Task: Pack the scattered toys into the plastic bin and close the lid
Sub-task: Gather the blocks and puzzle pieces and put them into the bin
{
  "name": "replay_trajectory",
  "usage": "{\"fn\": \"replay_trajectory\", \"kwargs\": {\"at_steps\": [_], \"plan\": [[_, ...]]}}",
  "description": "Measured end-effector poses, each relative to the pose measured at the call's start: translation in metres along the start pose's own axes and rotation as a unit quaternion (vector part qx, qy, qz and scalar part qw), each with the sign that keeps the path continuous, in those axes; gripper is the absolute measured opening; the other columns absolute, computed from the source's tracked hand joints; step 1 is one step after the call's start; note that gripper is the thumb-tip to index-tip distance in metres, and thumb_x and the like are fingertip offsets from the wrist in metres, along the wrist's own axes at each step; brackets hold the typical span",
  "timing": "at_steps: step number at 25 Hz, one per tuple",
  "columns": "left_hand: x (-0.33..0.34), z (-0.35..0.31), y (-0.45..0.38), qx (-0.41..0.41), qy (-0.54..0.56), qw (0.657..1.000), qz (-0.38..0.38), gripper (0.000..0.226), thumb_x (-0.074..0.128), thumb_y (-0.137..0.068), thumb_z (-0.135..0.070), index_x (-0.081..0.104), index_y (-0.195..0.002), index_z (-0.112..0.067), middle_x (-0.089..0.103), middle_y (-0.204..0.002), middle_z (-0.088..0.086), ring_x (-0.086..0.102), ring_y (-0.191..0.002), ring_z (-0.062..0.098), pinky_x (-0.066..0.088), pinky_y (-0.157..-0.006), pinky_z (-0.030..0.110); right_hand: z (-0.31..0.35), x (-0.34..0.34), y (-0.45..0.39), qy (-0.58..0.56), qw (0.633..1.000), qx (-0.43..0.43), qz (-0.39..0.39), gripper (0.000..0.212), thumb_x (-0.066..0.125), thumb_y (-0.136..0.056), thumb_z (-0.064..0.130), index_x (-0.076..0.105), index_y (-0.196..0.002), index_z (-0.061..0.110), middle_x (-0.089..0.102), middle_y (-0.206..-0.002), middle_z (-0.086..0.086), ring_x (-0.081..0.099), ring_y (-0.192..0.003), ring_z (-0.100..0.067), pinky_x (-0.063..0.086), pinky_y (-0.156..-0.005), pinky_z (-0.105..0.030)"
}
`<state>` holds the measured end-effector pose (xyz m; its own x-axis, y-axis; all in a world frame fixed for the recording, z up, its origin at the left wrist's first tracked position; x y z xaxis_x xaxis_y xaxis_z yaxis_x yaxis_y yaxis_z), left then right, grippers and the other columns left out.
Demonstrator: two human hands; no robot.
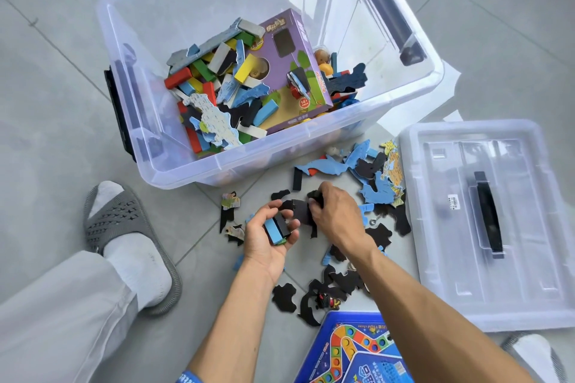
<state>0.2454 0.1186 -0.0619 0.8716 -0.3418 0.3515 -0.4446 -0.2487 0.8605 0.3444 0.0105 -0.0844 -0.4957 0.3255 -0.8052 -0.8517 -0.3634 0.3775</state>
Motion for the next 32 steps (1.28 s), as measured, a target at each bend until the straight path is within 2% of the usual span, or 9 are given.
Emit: {"fn": "replay_trajectory", "kwargs": {"at_steps": [2,4,8,16,20,24,27,30,32], "plan": [[0.005,-0.004,0.008,0.007,0.008,1.000,0.005,0.017,0.046,-0.086,-0.012,0.063,-0.091,-0.013,0.063,-0.073,0.007,0.060,-0.059,0.022,0.048,-0.049,0.025,0.000,-0.017,0.005,-0.289,0.950,0.111,0.032,0.030,0.055,-0.082,0.029,0.041,-0.066,0.007,0.043,-0.059,-0.003,0.034,-0.053,-0.019,0.027,-0.049,-0.030],[0.012,-0.009,0.021,0.017,0.021,0.999,0.020,0.017,0.046,-0.086,-0.012,0.062,-0.091,-0.012,0.063,-0.074,0.008,0.060,-0.061,0.022,0.049,-0.050,0.025,0.008,-0.034,0.023,-0.563,0.804,0.175,0.079,0.023,0.054,-0.074,0.028,0.044,-0.062,0.011,0.041,-0.059,-0.005,0.031,-0.048,-0.016,0.026,-0.044,-0.025],[0.025,-0.018,0.059,0.031,0.031,0.997,0.068,0.018,0.045,-0.085,-0.015,0.061,-0.093,-0.012,0.063,-0.077,0.009,0.065,-0.063,0.022,0.049,-0.057,0.028,0.039,-0.075,0.068,-0.772,0.600,0.103,0.182,0.026,0.050,-0.074,0.026,0.065,-0.086,0.008,0.058,-0.078,-0.010,0.055,-0.061,-0.022,0.048,-0.048,-0.028],[0.035,-0.024,0.164,-0.010,0.058,0.998,-0.001,0.020,0.045,-0.094,-0.031,0.049,-0.085,-0.013,0.054,-0.078,0.010,0.055,-0.066,0.022,0.043,-0.064,0.029,0.092,-0.130,0.144,-0.756,0.584,0.279,0.096,0.037,0.046,-0.099,0.038,0.054,-0.110,0.003,0.059,-0.092,-0.017,0.061,-0.112,-0.037,0.051,-0.094,-0.046],[0.081,-0.109,0.199,0.058,0.108,0.979,0.164,0.067,0.040,-0.092,-0.059,0.042,-0.131,-0.005,0.053,-0.125,0.022,0.051,-0.117,0.037,0.033,-0.103,0.060,0.129,-0.206,0.123,-0.839,0.517,0.148,0.086,0.068,0.037,-0.096,0.060,0.050,-0.125,-0.001,0.056,-0.108,-0.016,0.059,-0.104,-0.028,0.042,-0.098,-0.039],[0.064,-0.112,0.204,0.088,-0.148,0.984,0.046,0.071,0.039,-0.095,-0.058,0.028,-0.150,-0.015,0.032,-0.154,0.013,0.031,-0.141,0.032,0.020,-0.113,0.055,0.118,-0.205,0.134,-0.711,0.670,0.208,0.039,0.067,0.039,-0.100,0.051,0.036,-0.146,0.004,0.049,-0.139,-0.015,0.046,-0.131,-0.040,0.040,-0.108,-0.042],[0.034,-0.058,0.172,0.089,-0.217,0.972,-0.033,0.035,0.052,-0.094,-0.031,0.057,-0.125,-0.014,0.058,-0.124,0.011,0.056,-0.109,0.025,0.043,-0.090,0.040,0.076,-0.154,0.147,-0.609,0.740,0.283,0.027,0.035,0.047,-0.101,0.039,0.056,-0.116,0.009,0.050,-0.112,-0.010,0.051,-0.102,-0.031,0.044,-0.093,-0.039],[0.024,-0.025,0.131,0.107,-0.278,0.948,-0.110,0.012,0.059,-0.086,-0.018,0.067,-0.095,-0.016,0.066,-0.088,0.005,0.056,-0.075,0.019,0.039,-0.062,0.026,0.031,-0.113,0.143,-0.534,0.788,0.305,0.031,0.030,0.051,-0.098,0.023,0.064,-0.114,0.001,0.059,-0.100,-0.011,0.056,-0.085,-0.025,0.051,-0.094,-0.052],[0.032,-0.017,0.101,0.135,-0.365,0.913,-0.125,0.007,0.061,-0.082,-0.018,0.066,-0.084,-0.023,0.069,-0.089,0.001,0.058,-0.072,0.015,0.040,-0.061,0.023,0.008,-0.100,0.136,-0.481,0.823,0.301,0.031,0.017,0.053,-0.094,0.018,0.066,-0.094,0.007,0.063,-0.088,-0.008,0.059,-0.068,-0.016,0.053,-0.069,-0.041]]}}
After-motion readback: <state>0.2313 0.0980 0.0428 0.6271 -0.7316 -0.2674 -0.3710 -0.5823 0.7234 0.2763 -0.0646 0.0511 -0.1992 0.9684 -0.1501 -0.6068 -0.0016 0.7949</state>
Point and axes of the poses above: each hand's wrist, its own y-axis away from the middle knuckle, its own x-axis out of the palm, z = x × y, the point moved 2 cm from there along -y, towards the middle knuckle
